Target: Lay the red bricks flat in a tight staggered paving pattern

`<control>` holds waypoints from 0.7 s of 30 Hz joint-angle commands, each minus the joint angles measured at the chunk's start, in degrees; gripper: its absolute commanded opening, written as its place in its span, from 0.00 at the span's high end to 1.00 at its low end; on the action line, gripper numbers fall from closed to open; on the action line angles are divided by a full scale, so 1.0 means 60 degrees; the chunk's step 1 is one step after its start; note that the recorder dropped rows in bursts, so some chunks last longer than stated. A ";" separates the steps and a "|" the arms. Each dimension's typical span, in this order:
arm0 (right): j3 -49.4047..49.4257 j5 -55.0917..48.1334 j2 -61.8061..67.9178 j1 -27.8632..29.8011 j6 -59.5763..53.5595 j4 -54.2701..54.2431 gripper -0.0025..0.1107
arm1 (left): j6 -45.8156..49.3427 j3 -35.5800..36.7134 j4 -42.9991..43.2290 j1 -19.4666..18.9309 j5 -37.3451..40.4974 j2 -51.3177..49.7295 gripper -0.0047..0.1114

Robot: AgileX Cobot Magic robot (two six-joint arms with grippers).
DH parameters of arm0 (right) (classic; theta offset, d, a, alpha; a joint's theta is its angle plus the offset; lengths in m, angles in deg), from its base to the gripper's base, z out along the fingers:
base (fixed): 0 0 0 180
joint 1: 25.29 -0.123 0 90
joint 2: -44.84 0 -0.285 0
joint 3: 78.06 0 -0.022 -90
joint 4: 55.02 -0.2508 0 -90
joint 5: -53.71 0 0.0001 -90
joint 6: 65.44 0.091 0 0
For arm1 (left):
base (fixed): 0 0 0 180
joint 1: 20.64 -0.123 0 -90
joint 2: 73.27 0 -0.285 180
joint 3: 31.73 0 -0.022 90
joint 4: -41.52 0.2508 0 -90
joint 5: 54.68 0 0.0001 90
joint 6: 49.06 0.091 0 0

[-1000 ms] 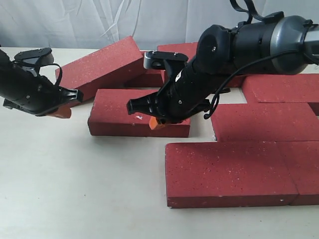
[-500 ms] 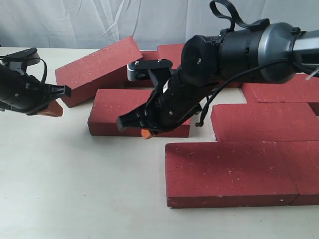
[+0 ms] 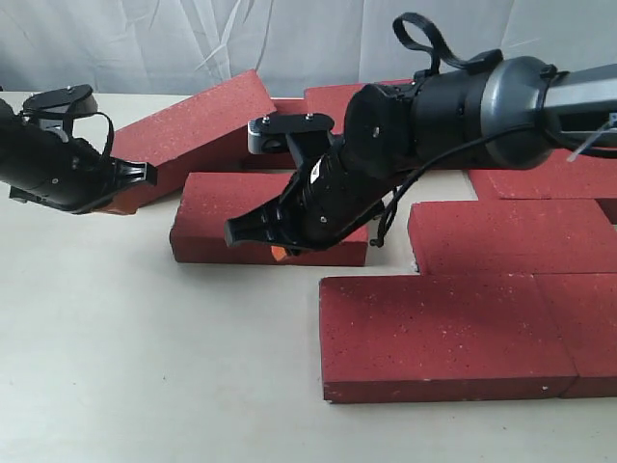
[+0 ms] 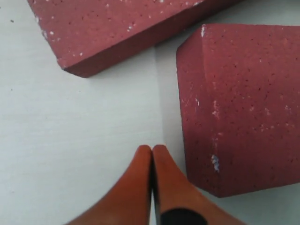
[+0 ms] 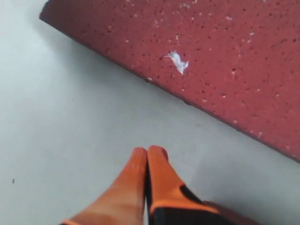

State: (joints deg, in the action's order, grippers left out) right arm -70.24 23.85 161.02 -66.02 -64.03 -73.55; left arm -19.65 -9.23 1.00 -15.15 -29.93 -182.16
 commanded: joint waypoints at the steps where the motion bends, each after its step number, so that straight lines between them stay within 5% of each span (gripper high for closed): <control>1: 0.0020 0.0421 0.0371 0.0011 0.0201 0.0076 0.98 | 0.0030 -0.0040 -0.0068 0.0062 -0.0383 -0.0038 0.96; 9: 0.0020 0.0948 0.0866 0.0011 0.0560 0.0076 0.98 | 0.0318 -0.0040 -0.1040 0.0062 -0.0477 -0.0938 0.96; 16: 0.0020 0.1428 0.1039 0.0011 0.1198 0.0076 0.98 | 0.2384 -0.0040 -0.3181 0.0085 -0.0274 -0.1279 0.96; 21: 0.0020 0.1710 0.1114 0.0011 0.1743 0.0092 0.98 | 0.2601 -0.0040 -0.3365 0.0636 -0.0615 -0.1476 0.96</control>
State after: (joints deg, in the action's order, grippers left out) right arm -70.24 32.70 167.35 -66.02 -55.46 -73.55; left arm -5.11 -9.23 -17.77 -13.42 -32.16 -190.41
